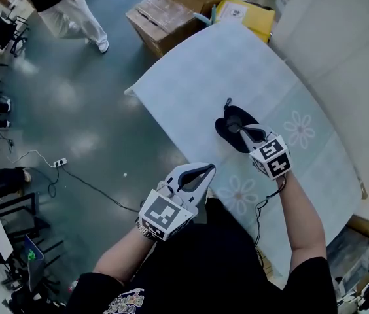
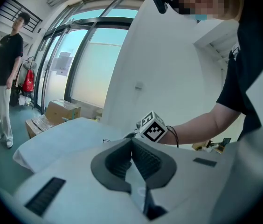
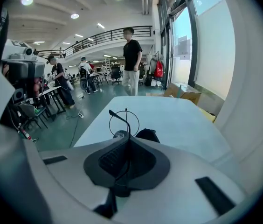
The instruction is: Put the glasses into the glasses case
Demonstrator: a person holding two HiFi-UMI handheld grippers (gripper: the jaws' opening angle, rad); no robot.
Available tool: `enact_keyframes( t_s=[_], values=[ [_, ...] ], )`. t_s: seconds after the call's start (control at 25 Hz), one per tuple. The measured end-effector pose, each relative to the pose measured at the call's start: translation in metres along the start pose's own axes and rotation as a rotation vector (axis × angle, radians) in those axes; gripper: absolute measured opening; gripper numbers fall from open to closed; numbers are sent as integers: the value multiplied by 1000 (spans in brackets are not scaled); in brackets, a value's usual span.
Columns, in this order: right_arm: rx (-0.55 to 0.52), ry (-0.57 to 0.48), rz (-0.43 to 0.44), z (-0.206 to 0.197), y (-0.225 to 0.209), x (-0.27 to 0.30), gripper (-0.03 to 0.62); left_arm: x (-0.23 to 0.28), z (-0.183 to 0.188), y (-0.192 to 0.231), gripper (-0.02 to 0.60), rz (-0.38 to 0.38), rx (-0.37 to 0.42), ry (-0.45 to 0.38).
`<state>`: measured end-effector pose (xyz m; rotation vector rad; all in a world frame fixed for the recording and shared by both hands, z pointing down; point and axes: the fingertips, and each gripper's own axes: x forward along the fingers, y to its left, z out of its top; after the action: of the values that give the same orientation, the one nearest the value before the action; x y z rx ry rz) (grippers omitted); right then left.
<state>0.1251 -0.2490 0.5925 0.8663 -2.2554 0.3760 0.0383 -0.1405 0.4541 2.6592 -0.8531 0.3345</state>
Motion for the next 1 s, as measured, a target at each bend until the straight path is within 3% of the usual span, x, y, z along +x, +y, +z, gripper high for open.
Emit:
enact_keyframes(
  t_s=[1.0],
  values=[
    [-35,353,105,-49,8,64,26,4,-13,25,28,36,-73,9]
  ],
)
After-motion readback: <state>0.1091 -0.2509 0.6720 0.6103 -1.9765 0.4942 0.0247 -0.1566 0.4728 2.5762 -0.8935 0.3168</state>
